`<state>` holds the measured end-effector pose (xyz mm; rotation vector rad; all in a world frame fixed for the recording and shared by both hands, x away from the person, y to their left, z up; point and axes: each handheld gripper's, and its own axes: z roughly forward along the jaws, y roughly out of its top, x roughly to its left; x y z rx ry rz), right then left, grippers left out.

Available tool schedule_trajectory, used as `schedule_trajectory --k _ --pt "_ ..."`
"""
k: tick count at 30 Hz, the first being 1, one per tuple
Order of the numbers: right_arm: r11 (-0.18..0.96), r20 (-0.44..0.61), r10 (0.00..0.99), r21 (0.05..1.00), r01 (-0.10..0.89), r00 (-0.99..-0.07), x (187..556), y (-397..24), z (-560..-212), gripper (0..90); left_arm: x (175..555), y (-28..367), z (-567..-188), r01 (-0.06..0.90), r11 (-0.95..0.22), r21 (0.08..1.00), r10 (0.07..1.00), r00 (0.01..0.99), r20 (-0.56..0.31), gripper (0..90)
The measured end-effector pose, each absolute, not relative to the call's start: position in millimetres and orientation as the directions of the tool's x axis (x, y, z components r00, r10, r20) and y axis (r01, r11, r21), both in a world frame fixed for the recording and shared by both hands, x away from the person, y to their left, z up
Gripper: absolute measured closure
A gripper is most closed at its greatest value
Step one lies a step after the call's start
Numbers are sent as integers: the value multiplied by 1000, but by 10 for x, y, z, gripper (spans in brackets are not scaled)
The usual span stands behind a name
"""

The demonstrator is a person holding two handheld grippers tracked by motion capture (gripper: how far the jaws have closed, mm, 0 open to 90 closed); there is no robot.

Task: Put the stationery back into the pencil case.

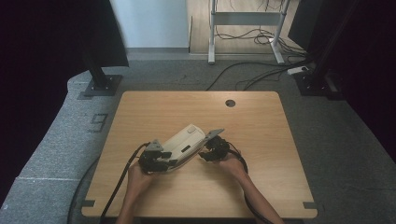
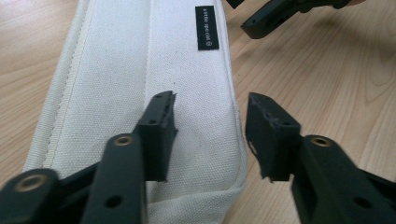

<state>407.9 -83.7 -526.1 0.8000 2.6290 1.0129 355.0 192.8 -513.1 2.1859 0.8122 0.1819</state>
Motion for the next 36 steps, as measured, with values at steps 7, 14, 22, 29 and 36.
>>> schedule_trajectory --k 7,14,22,29,36 --pt "596 24 563 680 426 -826 4069 -847 -5221 370 3525 1886 -5126 484 -490 726 606 787 -115 326" --pt "579 40 558 697 423 -829 4015 -880 -5141 282 3509 1890 -5078 500 -479 722 612 780 -134 204" --pt "562 45 562 712 421 -826 3936 -956 -5047 184 3446 1933 -4979 492 -499 714 619 778 -104 145" --pt "559 21 571 722 407 -821 3839 -1040 -4970 132 3413 2016 -4903 479 -487 730 618 780 -99 129" --pt "552 0 579 736 392 -816 3749 -1170 -4887 97 3374 2133 -4836 465 -481 743 632 771 -74 83"
